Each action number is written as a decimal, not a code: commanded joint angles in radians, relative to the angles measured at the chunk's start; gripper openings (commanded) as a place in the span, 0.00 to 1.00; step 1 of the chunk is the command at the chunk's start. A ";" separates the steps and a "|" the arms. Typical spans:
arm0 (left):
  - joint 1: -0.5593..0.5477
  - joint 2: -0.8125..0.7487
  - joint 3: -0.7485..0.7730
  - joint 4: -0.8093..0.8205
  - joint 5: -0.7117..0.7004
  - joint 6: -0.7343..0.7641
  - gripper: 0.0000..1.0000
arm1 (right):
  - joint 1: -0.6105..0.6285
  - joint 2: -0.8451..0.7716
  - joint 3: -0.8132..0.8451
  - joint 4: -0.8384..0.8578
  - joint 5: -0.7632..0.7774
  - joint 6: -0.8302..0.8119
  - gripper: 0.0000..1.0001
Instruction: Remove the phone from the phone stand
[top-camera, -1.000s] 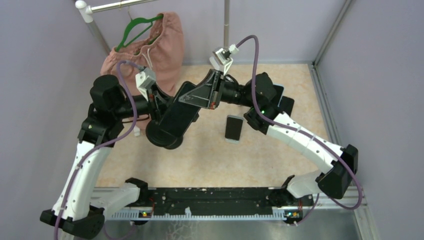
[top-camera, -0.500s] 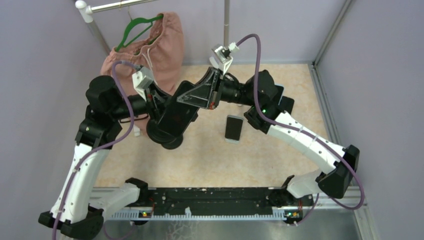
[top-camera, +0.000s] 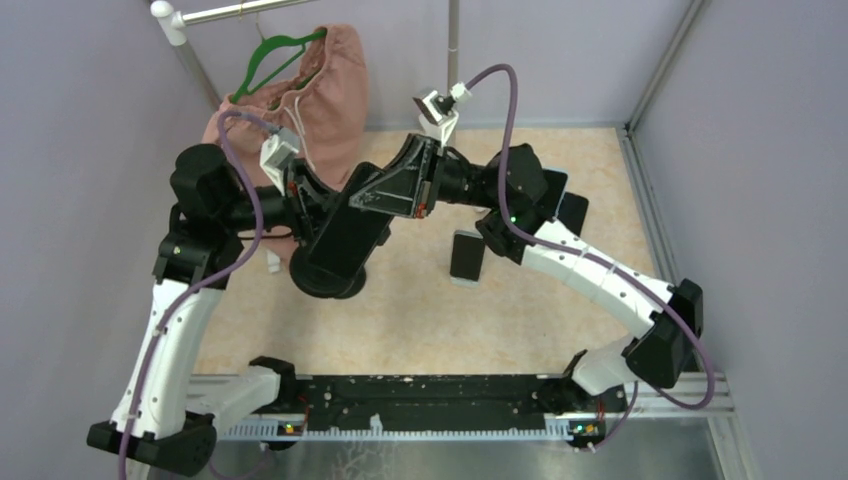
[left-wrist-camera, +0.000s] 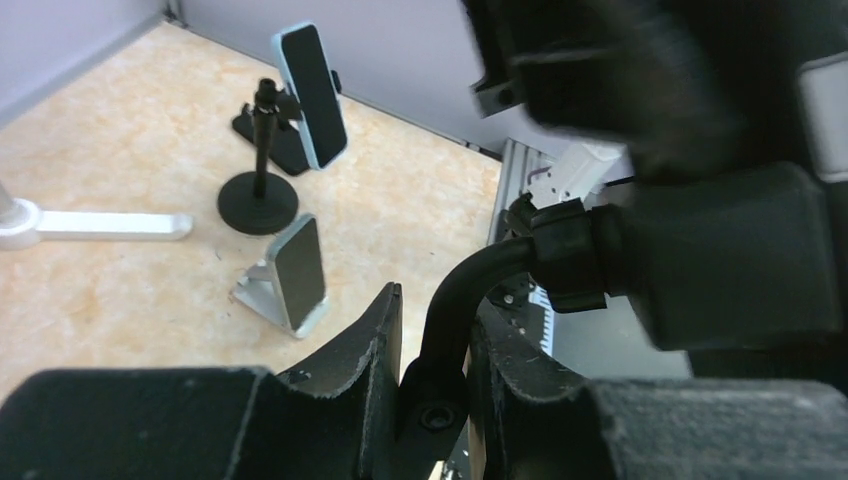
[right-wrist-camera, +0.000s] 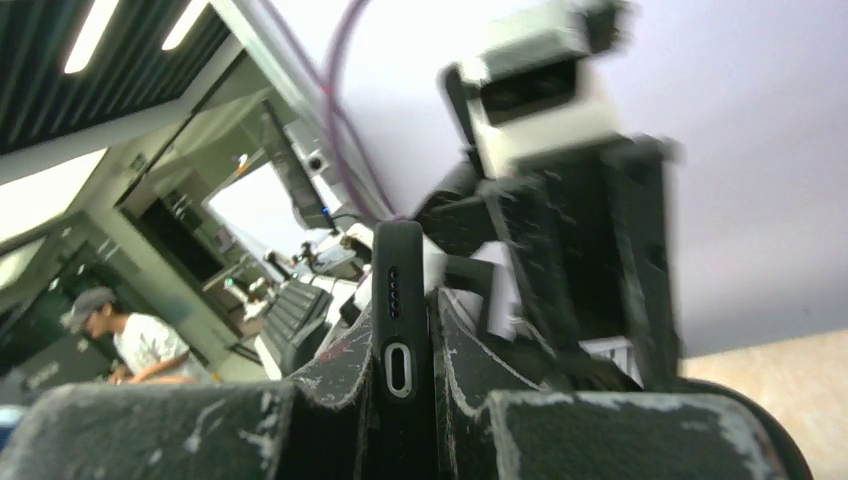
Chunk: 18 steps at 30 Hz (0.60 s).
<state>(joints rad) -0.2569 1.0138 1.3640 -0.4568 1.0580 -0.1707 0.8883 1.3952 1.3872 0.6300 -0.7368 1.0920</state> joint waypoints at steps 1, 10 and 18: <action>0.093 0.110 -0.083 -0.031 -0.317 -0.030 0.00 | 0.150 -0.159 0.108 0.514 -0.414 0.286 0.00; 0.088 0.117 -0.062 -0.026 -0.273 -0.011 0.00 | 0.151 -0.181 0.143 0.307 -0.432 0.107 0.00; 0.082 0.060 -0.029 -0.009 -0.130 0.079 0.00 | -0.019 -0.252 0.315 -0.546 -0.226 -0.382 0.00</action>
<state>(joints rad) -0.1677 1.1236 1.2968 -0.5240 0.8131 -0.1059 0.9955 1.1458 1.6531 0.4305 -1.0996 0.8795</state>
